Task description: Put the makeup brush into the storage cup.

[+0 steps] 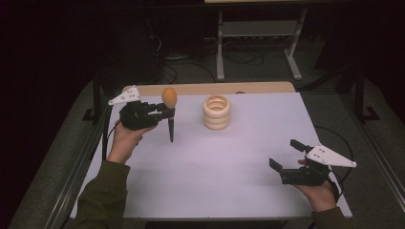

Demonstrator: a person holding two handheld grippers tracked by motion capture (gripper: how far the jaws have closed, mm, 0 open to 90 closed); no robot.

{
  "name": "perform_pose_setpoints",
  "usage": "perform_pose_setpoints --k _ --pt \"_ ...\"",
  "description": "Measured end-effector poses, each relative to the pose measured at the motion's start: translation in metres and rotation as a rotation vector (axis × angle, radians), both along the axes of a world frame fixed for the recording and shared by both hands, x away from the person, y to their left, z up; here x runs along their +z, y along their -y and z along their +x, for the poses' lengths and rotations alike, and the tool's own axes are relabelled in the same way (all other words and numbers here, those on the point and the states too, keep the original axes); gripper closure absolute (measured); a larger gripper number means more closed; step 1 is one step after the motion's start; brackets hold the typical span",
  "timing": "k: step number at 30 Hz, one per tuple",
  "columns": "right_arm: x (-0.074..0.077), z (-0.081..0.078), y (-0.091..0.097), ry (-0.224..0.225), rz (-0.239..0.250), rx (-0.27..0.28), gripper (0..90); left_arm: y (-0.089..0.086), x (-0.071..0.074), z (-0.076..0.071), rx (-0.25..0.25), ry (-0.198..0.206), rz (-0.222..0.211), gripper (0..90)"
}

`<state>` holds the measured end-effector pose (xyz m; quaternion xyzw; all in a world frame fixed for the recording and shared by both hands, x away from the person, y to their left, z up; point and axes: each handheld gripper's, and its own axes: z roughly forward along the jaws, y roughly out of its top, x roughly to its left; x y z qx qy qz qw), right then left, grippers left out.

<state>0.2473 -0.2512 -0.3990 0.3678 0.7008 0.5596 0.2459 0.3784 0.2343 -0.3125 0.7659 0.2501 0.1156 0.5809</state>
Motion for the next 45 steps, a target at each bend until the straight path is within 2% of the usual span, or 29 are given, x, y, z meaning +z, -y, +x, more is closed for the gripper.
perform_pose_setpoints --k 22,29,39,45 --pt "0.001 -0.001 0.0 0.008 0.001 0.004 0.0 0.023 0.009 0.017 -0.009 0.028 0.003 62.9" --pt "0.001 -0.001 -0.001 0.005 0.001 0.007 0.0 0.03 0.011 0.023 -0.016 0.032 -0.014 62.9" --pt "0.001 -0.001 -0.001 -0.002 0.002 0.017 0.0 0.039 0.008 0.03 -0.029 0.032 -0.035 62.8" --pt "0.0 -0.001 -0.001 -0.012 0.005 0.021 0.0 0.047 0.009 0.035 -0.029 0.038 -0.023 62.9"
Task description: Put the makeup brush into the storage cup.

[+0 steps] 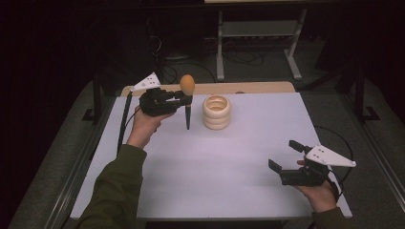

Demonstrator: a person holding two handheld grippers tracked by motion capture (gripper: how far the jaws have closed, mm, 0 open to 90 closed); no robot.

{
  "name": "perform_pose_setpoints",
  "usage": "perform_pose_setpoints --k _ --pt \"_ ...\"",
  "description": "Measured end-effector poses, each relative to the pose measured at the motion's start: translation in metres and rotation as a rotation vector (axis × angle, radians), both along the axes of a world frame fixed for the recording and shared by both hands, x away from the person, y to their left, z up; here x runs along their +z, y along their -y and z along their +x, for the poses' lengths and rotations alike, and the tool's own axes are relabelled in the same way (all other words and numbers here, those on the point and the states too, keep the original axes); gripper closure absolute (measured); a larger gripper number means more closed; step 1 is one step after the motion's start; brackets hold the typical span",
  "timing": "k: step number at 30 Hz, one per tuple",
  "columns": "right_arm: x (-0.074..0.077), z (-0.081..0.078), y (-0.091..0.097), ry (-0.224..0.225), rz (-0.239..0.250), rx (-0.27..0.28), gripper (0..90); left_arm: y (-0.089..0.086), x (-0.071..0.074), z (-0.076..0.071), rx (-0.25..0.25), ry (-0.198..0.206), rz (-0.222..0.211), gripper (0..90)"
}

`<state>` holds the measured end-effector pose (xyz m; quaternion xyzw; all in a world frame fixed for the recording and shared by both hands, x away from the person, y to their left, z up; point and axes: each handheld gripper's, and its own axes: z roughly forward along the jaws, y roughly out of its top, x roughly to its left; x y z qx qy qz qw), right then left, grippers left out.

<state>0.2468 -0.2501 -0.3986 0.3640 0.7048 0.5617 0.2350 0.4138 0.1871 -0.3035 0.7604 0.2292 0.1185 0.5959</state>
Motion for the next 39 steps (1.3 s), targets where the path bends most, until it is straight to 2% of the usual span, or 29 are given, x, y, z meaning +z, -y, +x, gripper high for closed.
perform_pose_setpoints --k 12,19,20,39 --pt "-0.001 0.001 -0.001 -0.011 0.012 0.014 0.0 0.013 0.009 0.013 -0.008 0.023 -0.021 62.9" --pt "-0.003 0.001 -0.003 -0.018 0.002 0.026 0.0 0.017 0.013 0.017 -0.005 0.035 -0.032 62.8" --pt "-0.003 0.001 -0.003 -0.008 -0.002 0.027 0.0 0.019 0.013 0.02 -0.005 0.038 -0.036 62.8" --pt "-0.002 0.001 -0.003 0.002 0.001 0.024 0.0 0.039 0.017 0.044 0.011 0.063 -0.061 62.8"
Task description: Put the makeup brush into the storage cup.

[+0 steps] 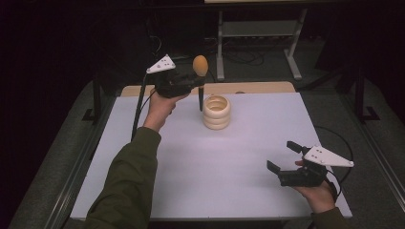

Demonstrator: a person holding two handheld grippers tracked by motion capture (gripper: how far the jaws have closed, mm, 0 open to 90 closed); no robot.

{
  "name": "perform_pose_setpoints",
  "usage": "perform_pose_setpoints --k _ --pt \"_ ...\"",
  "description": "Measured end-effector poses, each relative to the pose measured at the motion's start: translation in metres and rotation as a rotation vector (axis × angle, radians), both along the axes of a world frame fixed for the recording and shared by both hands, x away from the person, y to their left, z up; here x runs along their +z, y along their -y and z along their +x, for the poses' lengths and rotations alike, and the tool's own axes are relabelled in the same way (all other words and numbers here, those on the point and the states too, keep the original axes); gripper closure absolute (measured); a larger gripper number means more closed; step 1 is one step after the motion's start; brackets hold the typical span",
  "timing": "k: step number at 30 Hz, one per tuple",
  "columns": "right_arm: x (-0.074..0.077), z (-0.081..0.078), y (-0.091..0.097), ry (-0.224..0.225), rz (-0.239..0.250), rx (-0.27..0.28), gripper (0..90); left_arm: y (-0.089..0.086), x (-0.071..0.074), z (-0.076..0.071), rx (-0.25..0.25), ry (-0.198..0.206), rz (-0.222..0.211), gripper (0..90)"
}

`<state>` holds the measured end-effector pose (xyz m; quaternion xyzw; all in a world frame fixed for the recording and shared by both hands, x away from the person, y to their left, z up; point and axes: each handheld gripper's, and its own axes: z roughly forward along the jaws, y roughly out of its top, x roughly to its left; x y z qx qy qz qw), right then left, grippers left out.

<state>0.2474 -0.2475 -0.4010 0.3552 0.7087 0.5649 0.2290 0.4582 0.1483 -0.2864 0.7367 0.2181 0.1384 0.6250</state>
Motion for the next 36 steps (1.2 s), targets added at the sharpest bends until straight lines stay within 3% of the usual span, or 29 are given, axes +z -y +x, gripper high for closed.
perform_pose_setpoints --k 15,29,36 --pt "-0.001 0.0 0.002 -0.009 0.007 0.0 0.0 0.02 -0.006 0.017 0.018 0.013 -0.005 62.8" --pt "-0.002 -0.001 0.003 -0.013 0.005 -0.002 0.0 0.033 -0.022 0.023 0.034 0.026 0.026 62.7" --pt "-0.002 -0.001 0.003 -0.007 0.001 -0.001 0.0 0.037 -0.029 0.025 0.037 0.01 0.04 62.8"
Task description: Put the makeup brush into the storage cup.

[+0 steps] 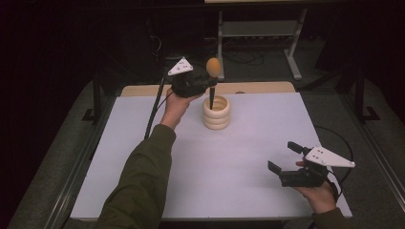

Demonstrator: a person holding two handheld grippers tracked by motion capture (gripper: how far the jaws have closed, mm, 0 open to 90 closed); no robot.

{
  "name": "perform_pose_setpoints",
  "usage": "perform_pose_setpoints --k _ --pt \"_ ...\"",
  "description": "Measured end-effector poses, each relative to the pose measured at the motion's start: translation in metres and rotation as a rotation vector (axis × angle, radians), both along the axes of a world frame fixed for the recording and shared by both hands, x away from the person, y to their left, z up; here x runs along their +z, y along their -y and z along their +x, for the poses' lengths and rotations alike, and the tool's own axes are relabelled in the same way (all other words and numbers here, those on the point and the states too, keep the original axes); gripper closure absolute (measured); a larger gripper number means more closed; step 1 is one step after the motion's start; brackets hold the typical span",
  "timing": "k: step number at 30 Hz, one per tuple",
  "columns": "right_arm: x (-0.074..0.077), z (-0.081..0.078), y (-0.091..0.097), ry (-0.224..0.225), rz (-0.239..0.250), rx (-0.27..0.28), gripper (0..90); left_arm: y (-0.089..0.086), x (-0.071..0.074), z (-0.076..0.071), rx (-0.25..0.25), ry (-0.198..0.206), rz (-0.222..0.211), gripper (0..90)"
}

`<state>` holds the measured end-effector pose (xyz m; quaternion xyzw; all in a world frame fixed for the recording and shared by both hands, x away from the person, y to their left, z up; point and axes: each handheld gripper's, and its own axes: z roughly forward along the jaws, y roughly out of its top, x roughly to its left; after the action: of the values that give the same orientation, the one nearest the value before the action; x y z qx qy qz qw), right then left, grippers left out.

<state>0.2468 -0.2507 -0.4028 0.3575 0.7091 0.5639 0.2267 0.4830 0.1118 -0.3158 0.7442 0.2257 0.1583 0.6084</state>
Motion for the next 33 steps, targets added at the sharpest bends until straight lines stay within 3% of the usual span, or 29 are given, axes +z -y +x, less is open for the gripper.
perform_pose_setpoints --k 13,33 --pt "0.0 -0.001 -0.001 -0.011 0.009 -0.002 0.0 0.001 -0.017 0.003 0.01 -0.045 -0.001 62.7" --pt "-0.001 0.0 -0.002 -0.009 0.003 0.003 0.0 0.001 -0.031 0.005 0.013 -0.074 0.027 62.6"
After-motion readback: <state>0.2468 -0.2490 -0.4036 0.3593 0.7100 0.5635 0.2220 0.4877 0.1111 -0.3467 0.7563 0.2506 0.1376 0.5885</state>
